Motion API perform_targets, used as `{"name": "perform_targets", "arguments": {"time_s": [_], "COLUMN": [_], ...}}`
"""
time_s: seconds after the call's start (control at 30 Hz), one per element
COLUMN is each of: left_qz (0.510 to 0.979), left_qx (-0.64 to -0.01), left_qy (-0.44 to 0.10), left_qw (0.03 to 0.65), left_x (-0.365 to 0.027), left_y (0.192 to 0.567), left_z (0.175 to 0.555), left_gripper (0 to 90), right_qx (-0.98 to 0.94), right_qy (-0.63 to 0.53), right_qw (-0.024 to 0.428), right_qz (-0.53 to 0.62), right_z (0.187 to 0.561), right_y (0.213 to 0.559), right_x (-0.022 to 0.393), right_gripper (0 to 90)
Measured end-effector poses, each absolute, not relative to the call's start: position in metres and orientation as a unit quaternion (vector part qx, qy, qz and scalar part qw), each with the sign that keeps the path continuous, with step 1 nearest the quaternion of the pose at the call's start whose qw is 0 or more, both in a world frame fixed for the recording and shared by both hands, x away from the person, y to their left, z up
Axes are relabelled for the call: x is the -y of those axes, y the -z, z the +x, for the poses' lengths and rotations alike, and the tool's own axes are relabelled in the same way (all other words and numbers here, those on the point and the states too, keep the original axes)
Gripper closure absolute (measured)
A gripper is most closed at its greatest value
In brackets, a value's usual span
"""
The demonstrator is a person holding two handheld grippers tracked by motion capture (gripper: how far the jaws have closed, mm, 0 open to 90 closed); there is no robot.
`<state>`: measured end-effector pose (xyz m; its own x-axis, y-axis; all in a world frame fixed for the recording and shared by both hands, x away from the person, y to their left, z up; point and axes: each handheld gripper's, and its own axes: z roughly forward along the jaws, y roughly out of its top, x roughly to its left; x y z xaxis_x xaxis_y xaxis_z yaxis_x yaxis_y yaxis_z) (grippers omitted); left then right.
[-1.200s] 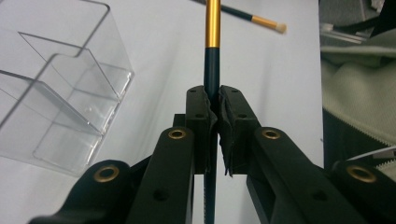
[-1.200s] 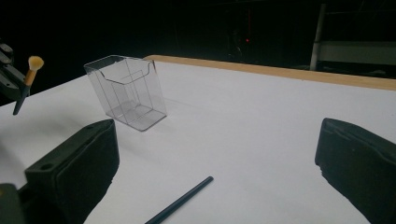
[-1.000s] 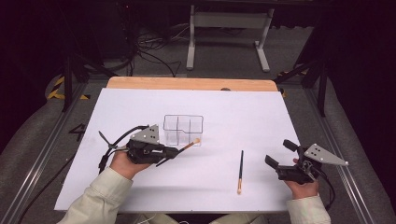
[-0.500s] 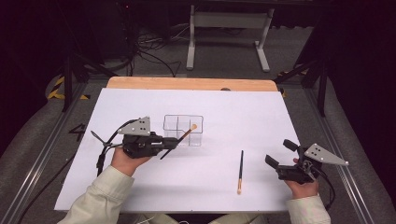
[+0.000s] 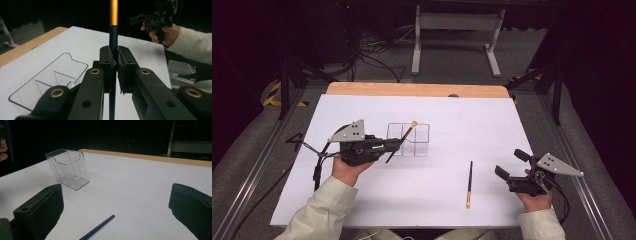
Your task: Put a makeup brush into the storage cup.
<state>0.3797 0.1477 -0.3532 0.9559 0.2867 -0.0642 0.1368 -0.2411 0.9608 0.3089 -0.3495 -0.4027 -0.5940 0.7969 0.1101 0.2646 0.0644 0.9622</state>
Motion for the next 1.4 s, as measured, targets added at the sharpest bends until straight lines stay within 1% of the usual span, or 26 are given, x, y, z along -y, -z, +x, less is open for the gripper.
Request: {"name": "perform_targets", "arguments": {"time_s": [0.1, 0.3, 0.53, 0.77, 0.83, 1.27, 1.4], "left_qz": [0.776, 0.758, 0.739, 0.735, 0.736, 0.734, 0.73], "left_qx": [-0.142, -0.16, -0.162, -0.164, -0.162, -0.155, -0.161], "left_qy": [-0.07, -0.065, -0.075, -0.089, -0.102, -0.101, -0.099], "left_qw": [0.611, 0.629, 0.649, 0.651, 0.65, 0.654, 0.657], "left_x": [-0.149, -0.152, -0.154, -0.154, -0.153, -0.142, -0.14], "left_y": [0.353, 0.355, 0.357, 0.358, 0.358, 0.362, 0.362], "left_z": [0.383, 0.392, 0.399, 0.402, 0.403, 0.422, 0.427], "left_gripper": [82.6, 82.6, 82.6, 82.6, 82.6, 82.6, 82.6], "right_qx": [-0.691, -0.692, -0.69, -0.691, -0.691, -0.684, -0.682], "right_qy": [-0.566, -0.565, -0.565, -0.565, -0.564, -0.561, -0.561], "right_qw": [0.235, 0.235, 0.235, 0.236, 0.235, 0.241, 0.245], "right_qz": [0.384, 0.384, 0.386, 0.386, 0.386, 0.399, 0.401], "right_z": [0.309, 0.309, 0.308, 0.308, 0.308, 0.296, 0.294], "right_y": [0.403, 0.404, 0.404, 0.404, 0.404, 0.406, 0.406], "right_x": [0.349, 0.349, 0.35, 0.351, 0.351, 0.359, 0.361], "right_gripper": [0.1, 0.1, 0.1, 0.1, 0.1, 0.1, 0.1]}}
